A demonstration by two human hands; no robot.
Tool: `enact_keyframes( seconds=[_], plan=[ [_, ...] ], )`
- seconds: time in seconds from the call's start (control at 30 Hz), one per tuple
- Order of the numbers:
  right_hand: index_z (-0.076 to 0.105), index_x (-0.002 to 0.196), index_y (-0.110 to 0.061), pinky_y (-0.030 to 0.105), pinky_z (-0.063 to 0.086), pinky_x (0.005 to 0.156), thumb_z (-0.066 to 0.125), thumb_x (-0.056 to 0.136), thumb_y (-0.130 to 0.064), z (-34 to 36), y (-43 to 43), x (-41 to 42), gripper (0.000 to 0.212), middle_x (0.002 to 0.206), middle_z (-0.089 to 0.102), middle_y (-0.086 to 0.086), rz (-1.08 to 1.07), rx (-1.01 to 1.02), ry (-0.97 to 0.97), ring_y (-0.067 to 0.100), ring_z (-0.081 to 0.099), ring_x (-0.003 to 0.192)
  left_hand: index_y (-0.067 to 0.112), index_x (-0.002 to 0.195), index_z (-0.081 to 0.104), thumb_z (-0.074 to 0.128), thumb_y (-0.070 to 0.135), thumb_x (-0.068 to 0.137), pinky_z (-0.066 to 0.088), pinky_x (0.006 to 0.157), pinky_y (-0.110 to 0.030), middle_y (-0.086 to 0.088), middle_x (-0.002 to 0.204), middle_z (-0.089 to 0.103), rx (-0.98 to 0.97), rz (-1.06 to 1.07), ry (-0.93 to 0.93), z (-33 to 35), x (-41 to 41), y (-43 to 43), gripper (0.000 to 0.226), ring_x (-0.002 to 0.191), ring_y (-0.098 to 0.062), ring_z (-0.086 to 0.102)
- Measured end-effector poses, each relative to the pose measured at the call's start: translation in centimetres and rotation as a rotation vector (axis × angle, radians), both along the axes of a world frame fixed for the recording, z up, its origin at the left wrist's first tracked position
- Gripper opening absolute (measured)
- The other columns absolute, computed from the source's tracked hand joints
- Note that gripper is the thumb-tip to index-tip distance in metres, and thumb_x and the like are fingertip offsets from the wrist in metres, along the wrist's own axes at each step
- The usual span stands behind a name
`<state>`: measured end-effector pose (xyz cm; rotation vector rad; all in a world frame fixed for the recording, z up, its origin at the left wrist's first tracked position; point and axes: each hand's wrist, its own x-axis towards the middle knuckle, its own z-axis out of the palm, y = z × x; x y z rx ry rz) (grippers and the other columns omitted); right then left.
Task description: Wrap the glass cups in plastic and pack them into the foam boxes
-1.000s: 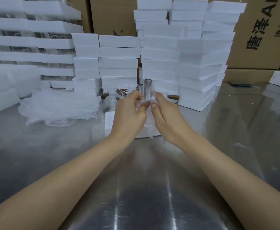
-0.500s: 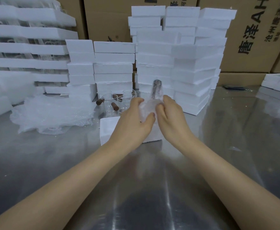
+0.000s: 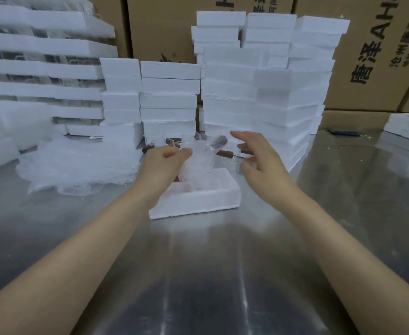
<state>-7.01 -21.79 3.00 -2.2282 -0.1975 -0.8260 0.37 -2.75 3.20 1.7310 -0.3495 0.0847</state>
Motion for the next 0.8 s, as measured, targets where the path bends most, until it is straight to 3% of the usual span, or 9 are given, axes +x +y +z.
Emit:
enact_keyframes(
  seconds=[0.1,0.17,0.23,0.3,0.37,0.43,0.53,0.67,0.8],
  plan=[
    [0.041,0.140,-0.023,0.019,0.036,0.100,0.043,0.086,0.003,-1.5,0.9,0.4,0.060,0.131,0.038,-0.013,0.048,-0.070,0.093,-0.004,0.039,0.116,0.014,0.080,0.067,0.068,0.030,0.086,0.046,0.063,-0.025,-0.001,0.077,0.057,0.002,-0.003,0.046,0.5,0.5,1.2,0.017,0.061,-0.017,0.051],
    [0.040,0.139,-0.029,0.021,0.035,0.102,0.050,0.092,-0.013,-1.9,1.1,0.4,0.051,0.134,0.039,-0.017,0.096,-0.064,0.173,-0.005,0.037,0.119,0.020,0.081,0.069,0.069,0.029,0.085,0.043,0.059,-0.022,0.004,0.080,0.061,0.030,0.015,0.090,0.8,1.0,2.0,0.010,0.062,-0.013,0.052],
    [0.040,0.130,-0.040,0.022,0.035,0.097,0.057,0.091,-0.038,-2.1,1.2,0.2,0.043,0.131,0.040,-0.025,0.127,-0.071,0.296,-0.002,0.040,0.117,0.016,0.086,0.071,0.071,0.025,0.083,0.038,0.055,-0.024,0.001,0.077,0.060,0.090,0.019,0.120,0.9,1.5,2.7,0.010,0.064,-0.016,0.050],
    [0.042,0.124,-0.039,0.021,0.033,0.091,0.063,0.083,-0.051,-2.4,1.0,0.1,0.048,0.125,0.043,-0.024,0.123,-0.114,0.389,0.000,0.042,0.112,0.005,0.091,0.073,0.072,0.021,0.082,0.036,0.054,-0.024,-0.002,0.076,0.061,0.152,0.023,0.088,0.6,1.8,3.1,0.018,0.063,-0.018,0.049],
    [0.047,0.120,-0.031,0.021,0.032,0.088,0.069,0.080,-0.048,-2.7,0.6,0.1,0.049,0.121,0.048,-0.015,0.101,-0.222,0.423,0.005,0.044,0.111,0.002,0.088,0.075,0.073,0.020,0.082,0.035,0.053,-0.023,0.000,0.071,0.060,0.223,0.060,0.004,0.1,1.7,2.9,0.018,0.057,-0.014,0.048],
    [0.055,0.108,-0.022,0.020,0.030,0.084,0.071,0.081,-0.038,-2.9,0.4,0.3,0.035,0.113,0.053,-0.008,0.086,-0.320,0.381,0.011,0.046,0.110,0.004,0.080,0.075,0.071,0.021,0.083,0.035,0.050,-0.020,0.004,0.059,0.057,0.345,0.119,-0.098,-0.4,1.4,2.5,0.018,0.051,-0.009,0.048],
    [0.058,0.092,-0.022,0.017,0.031,0.071,0.074,0.078,-0.038,-2.9,0.1,0.4,0.027,0.100,0.054,-0.006,0.038,-0.330,0.371,0.012,0.046,0.098,0.004,0.069,0.072,0.071,0.022,0.084,0.035,0.039,-0.011,0.003,0.054,0.061,0.395,0.183,-0.201,-0.6,1.3,2.3,0.023,0.037,-0.003,0.052],
    [0.053,0.071,-0.030,0.016,0.032,0.063,0.076,0.069,-0.052,-2.6,-0.2,0.5,0.032,0.093,0.053,-0.004,-0.004,-0.325,0.374,0.009,0.047,0.084,0.003,0.062,0.065,0.066,0.028,0.086,0.044,0.053,-0.028,-0.011,0.062,0.062,0.558,0.347,-0.343,-0.6,0.9,2.2,0.035,0.061,-0.027,0.061],
    [0.052,0.068,-0.031,0.017,0.029,0.061,0.075,0.067,-0.056,-2.7,-0.5,0.7,0.034,0.092,0.054,-0.001,0.017,-0.351,0.373,0.002,0.046,0.082,0.008,0.048,0.043,0.056,0.032,0.091,0.033,0.050,-0.030,-0.007,0.047,0.040,0.679,0.378,-0.338,-0.4,0.7,2.2,0.051,0.052,-0.029,0.044]
  ],
)
